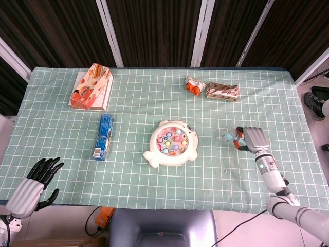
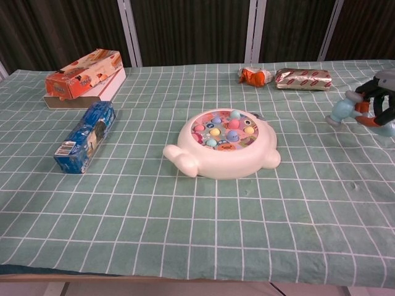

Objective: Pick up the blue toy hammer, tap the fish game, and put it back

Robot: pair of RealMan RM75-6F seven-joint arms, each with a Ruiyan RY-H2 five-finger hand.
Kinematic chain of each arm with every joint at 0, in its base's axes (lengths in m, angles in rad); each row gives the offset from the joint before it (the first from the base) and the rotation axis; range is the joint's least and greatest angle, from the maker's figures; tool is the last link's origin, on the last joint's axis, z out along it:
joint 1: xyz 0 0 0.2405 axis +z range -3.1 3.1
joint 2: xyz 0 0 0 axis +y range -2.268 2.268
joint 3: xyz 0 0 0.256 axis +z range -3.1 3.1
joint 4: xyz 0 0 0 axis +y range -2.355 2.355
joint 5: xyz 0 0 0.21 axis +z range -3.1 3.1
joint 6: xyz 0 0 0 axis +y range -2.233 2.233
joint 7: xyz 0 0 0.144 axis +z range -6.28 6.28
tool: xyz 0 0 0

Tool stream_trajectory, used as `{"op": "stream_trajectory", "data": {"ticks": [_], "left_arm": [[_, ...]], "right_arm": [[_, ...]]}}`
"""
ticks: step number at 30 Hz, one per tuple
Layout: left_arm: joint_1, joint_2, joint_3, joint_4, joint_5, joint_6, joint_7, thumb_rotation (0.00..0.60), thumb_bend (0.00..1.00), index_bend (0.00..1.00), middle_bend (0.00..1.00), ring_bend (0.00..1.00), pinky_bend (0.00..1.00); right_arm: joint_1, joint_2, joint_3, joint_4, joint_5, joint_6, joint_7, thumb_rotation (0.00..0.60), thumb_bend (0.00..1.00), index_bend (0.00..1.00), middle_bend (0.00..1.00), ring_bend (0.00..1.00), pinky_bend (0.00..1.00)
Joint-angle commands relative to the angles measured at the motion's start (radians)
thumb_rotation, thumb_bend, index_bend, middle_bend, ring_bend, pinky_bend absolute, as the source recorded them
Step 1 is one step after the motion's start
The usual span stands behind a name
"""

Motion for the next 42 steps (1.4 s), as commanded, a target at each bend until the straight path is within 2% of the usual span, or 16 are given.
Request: {"op": "stream_trajectory", "data": {"ticks": [1, 6, 11, 16, 22, 28, 42], "left_arm": [[0.000, 0.000, 0.000, 0.000, 0.001, 0.000, 0.001, 0.600, 0.45, 0.00, 0.00, 0.00, 0.03], [-0.002, 0.000, 0.000, -0.002, 0.001, -0.001, 0.000, 0.600, 0.45, 0.00, 0.00, 0.00, 0.03], [-0.003, 0.001, 0.000, 0.000, 0.001, -0.001, -0.006, 0.600, 0.44, 0.00, 0.00, 0.00, 0.03], [-0.004, 0.005, -0.001, 0.004, -0.001, 0.002, -0.021, 0.600, 0.44, 0.00, 0.00, 0.00, 0.03], [-0.006, 0.008, -0.001, 0.009, -0.001, 0.001, -0.037, 0.600, 0.44, 0.00, 0.00, 0.00, 0.03], [-0.008, 0.007, 0.001, 0.010, 0.001, -0.002, -0.035, 0.600, 0.44, 0.00, 0.00, 0.00, 0.03], [-0.008, 0.008, 0.001, 0.008, -0.002, -0.003, -0.037, 0.600, 0.44, 0.00, 0.00, 0.00, 0.03]], "right_arm": [[0.002, 0.136, 0.037, -0.215, 0.012, 0.061, -0.111, 0.600, 0.65, 0.91, 0.64, 0.76, 0.78], [0.044, 0.230, 0.064, -0.467, 0.071, 0.094, -0.327, 0.600, 0.65, 0.91, 0.64, 0.76, 0.78], [0.144, 0.238, 0.062, -0.666, 0.202, 0.111, -0.628, 0.600, 0.65, 0.91, 0.64, 0.76, 0.77], [0.275, 0.164, 0.035, -0.749, 0.422, 0.189, -0.946, 0.600, 0.65, 0.91, 0.64, 0.76, 0.77], [0.405, 0.043, 0.018, -0.734, 0.629, 0.307, -1.165, 0.600, 0.66, 0.90, 0.64, 0.76, 0.77], [0.465, -0.038, -0.004, -0.694, 0.697, 0.363, -1.231, 0.600, 0.66, 0.90, 0.64, 0.76, 0.77], [0.511, -0.087, -0.011, -0.634, 0.748, 0.383, -1.231, 0.600, 0.66, 0.90, 0.64, 0.76, 0.76]]}}
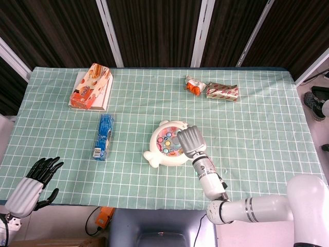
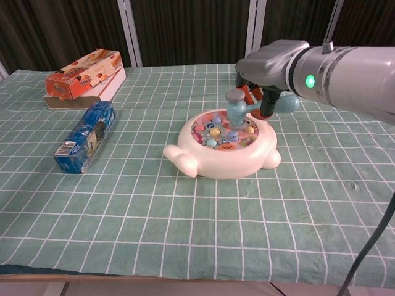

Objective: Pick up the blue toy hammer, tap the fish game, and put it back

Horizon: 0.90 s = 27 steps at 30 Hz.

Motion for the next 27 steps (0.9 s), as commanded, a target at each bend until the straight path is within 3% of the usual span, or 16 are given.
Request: {"op": "stream_trajectory", "data": {"ticks": [1, 14, 27], "left_arm": [[0.000, 0.000, 0.001, 0.001, 0.002, 0.001, 0.000, 0.600, 0.44, 0.00, 0.00, 0.00, 0.03], [0.002, 0.004, 0.002, 0.009, 0.009, 0.017, -0.022, 0.600, 0.44, 0.00, 0.00, 0.00, 0.03], [0.005, 0.004, 0.003, 0.010, 0.010, 0.021, -0.023, 0.600, 0.44, 0.00, 0.00, 0.00, 0.03]], "right_arm": [[0.011, -0.013, -0.004, 0.013, 0.014, 0.004, -0.008, 0.600, 0.66, 0.90, 0.64, 0.76, 0.76], [0.057, -0.077, -0.016, 0.079, 0.108, 0.044, -0.076, 0.600, 0.66, 0.90, 0.64, 0.76, 0.75], [0.047, -0.038, 0.018, 0.064, 0.078, 0.058, -0.003, 0.600, 0.66, 0.89, 0.64, 0.75, 0.75]]}}
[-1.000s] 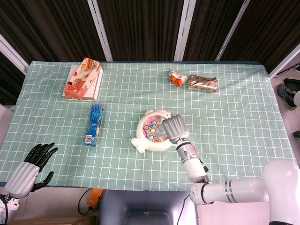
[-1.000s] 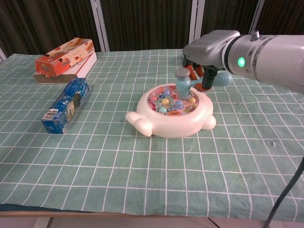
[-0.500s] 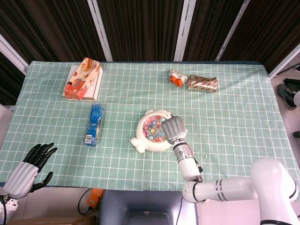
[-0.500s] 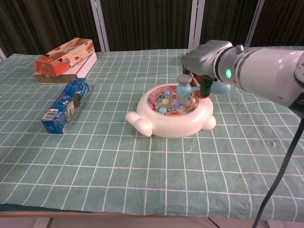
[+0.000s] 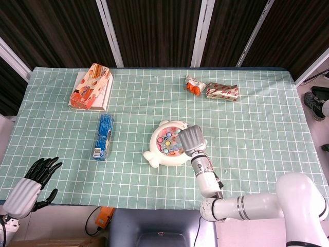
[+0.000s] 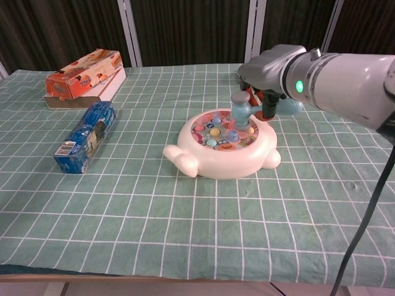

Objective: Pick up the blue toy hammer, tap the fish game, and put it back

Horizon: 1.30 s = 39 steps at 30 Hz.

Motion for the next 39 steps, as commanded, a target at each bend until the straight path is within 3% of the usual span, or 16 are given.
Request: {"op": "stream_trajectory", "data": {"ticks": [1, 8, 21, 39], "left_arm": [[0.001, 0.001, -0.001, 0.000, -0.002, 0.001, -0.002, 0.600, 0.44, 0.00, 0.00, 0.00, 0.03], [-0.003, 0.003, -0.004, 0.003, -0.011, -0.006, -0.013, 0.600, 0.44, 0.00, 0.00, 0.00, 0.03], [-0.002, 0.009, -0.005, 0.007, -0.013, -0.001, -0.033, 0.600, 0.44, 0.00, 0.00, 0.00, 0.03], [0.000, 0.011, -0.006, 0.013, -0.011, 0.009, -0.048, 0.600, 0.44, 0.00, 0.00, 0.00, 0.03]], "right_arm": [[-0.006, 0.013, 0.029, 0.010, -0.018, 0.001, 0.045, 0.600, 0.66, 0.89, 0.64, 0.75, 0.75], [0.003, -0.001, 0.059, 0.066, -0.009, -0.018, 0.082, 0.600, 0.66, 0.89, 0.64, 0.75, 0.74], [0.035, -0.067, 0.042, 0.148, 0.044, -0.019, 0.019, 0.600, 0.66, 0.89, 0.64, 0.75, 0.74], [0.050, -0.099, 0.061, 0.193, 0.122, -0.005, -0.044, 0.600, 0.66, 0.89, 0.64, 0.75, 0.74]]}}
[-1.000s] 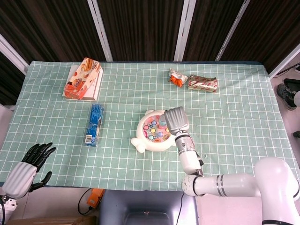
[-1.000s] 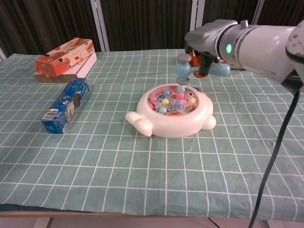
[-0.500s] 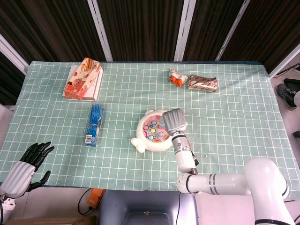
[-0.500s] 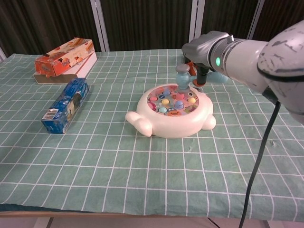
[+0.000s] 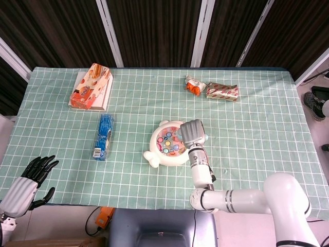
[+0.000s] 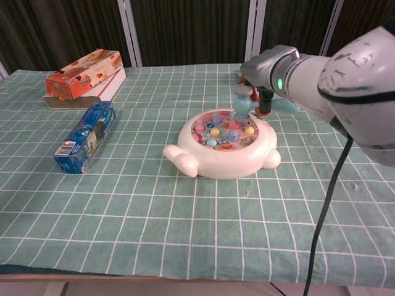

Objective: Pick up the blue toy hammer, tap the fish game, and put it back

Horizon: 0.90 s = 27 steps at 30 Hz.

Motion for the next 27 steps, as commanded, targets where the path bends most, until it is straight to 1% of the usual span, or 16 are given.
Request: {"op": "stream_trajectory", "data": {"ticks": [1, 12, 18, 21, 23, 27], "left_arm": [[0.001, 0.001, 0.000, 0.002, 0.000, 0.002, -0.003, 0.600, 0.44, 0.00, 0.00, 0.00, 0.03], [0.000, 0.003, 0.003, 0.006, 0.005, 0.003, -0.016, 0.600, 0.44, 0.00, 0.00, 0.00, 0.03], [-0.004, 0.003, 0.003, 0.008, 0.006, -0.001, -0.017, 0.600, 0.44, 0.00, 0.00, 0.00, 0.03], [-0.004, 0.002, 0.003, 0.007, 0.006, -0.003, -0.013, 0.600, 0.44, 0.00, 0.00, 0.00, 0.03], [-0.003, 0.001, 0.004, 0.006, 0.007, -0.003, -0.009, 0.600, 0.44, 0.00, 0.00, 0.00, 0.03], [-0.004, -0.001, 0.005, 0.002, 0.008, -0.008, 0.003, 0.600, 0.44, 0.00, 0.00, 0.00, 0.03]], "right_arm": [[0.001, -0.004, 0.003, 0.007, 0.005, -0.002, -0.003, 0.600, 0.66, 0.89, 0.64, 0.75, 0.74], [0.006, -0.027, 0.008, 0.044, 0.019, -0.021, -0.016, 0.600, 0.66, 0.89, 0.64, 0.75, 0.74], [-0.002, -0.008, 0.014, 0.020, 0.006, -0.014, -0.005, 0.600, 0.66, 0.89, 0.64, 0.75, 0.74], [-0.016, 0.024, 0.018, -0.022, -0.016, -0.007, 0.018, 0.600, 0.66, 0.89, 0.64, 0.75, 0.74], [-0.034, 0.066, 0.021, -0.076, -0.040, 0.003, 0.044, 0.600, 0.66, 0.89, 0.64, 0.75, 0.74], [-0.078, 0.171, -0.014, -0.199, -0.110, 0.034, 0.068, 0.600, 0.66, 0.89, 0.64, 0.75, 0.74]]}}
